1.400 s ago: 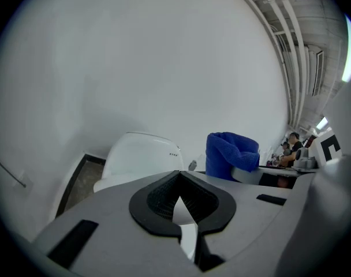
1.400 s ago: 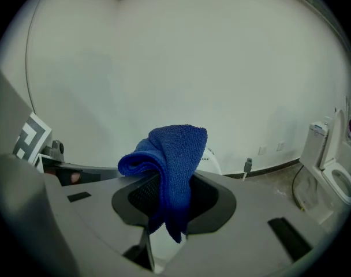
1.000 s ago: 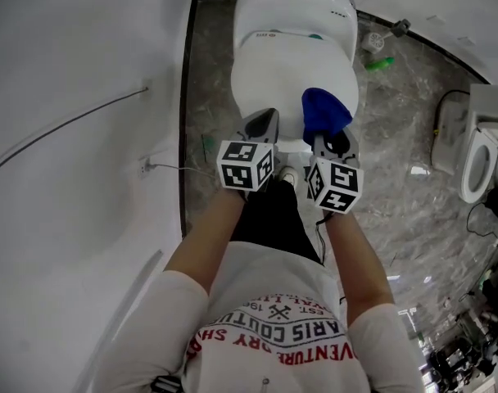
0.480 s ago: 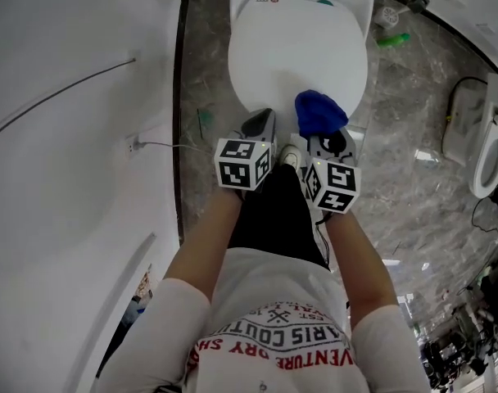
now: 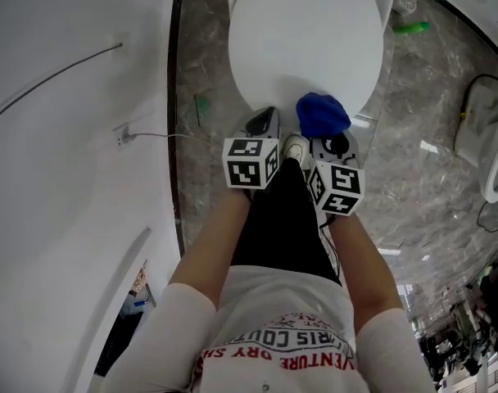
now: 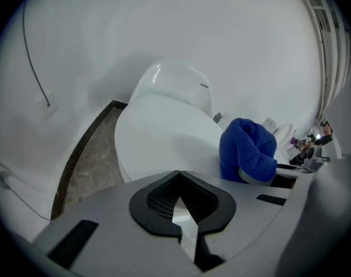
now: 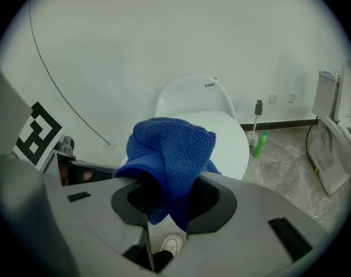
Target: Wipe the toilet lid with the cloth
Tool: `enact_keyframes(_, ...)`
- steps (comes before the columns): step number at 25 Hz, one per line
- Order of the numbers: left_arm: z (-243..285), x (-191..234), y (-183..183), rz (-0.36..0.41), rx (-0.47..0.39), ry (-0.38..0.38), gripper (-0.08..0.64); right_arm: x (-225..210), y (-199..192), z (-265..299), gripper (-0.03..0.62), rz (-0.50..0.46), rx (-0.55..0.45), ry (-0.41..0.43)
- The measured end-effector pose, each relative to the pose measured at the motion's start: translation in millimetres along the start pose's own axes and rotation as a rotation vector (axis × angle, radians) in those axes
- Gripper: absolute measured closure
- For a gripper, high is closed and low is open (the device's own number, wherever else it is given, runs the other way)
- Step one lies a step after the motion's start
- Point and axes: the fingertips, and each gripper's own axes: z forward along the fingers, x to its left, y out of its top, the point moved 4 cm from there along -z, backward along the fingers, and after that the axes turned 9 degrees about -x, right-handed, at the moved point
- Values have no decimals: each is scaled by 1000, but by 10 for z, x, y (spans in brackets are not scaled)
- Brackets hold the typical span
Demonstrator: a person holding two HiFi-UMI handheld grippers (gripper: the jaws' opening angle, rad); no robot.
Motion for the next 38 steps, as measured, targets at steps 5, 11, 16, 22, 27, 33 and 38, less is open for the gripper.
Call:
enact_keyframes(5,227,134,-250,-25,25,5,554,-71,-299,165,494,-6,44,17)
enact_keyframes(11,459,267,-470,-56,72,27,554,-133,-572,349,494,2,95,28)
enact_keyframes(16,597,319,-556,-56,145,59,554,-162,-704,494,493,47,138,12)
enact_keyframes(22,601,353,-573,-106,116,27,554,-157,-729,526,494,43,136,16)
enact_keyframes(27,431,314,-368,-104,53,45,554,-155,-410,424,494,44,121,55)
enact_keyframes(33,39,86,524,-30,-171,7,554,-185,516,455,494,72,-7,51)
enact_keyframes(38,-145,125,1319,69,-343,13,554,-18,1168,801,494,45,-67,70)
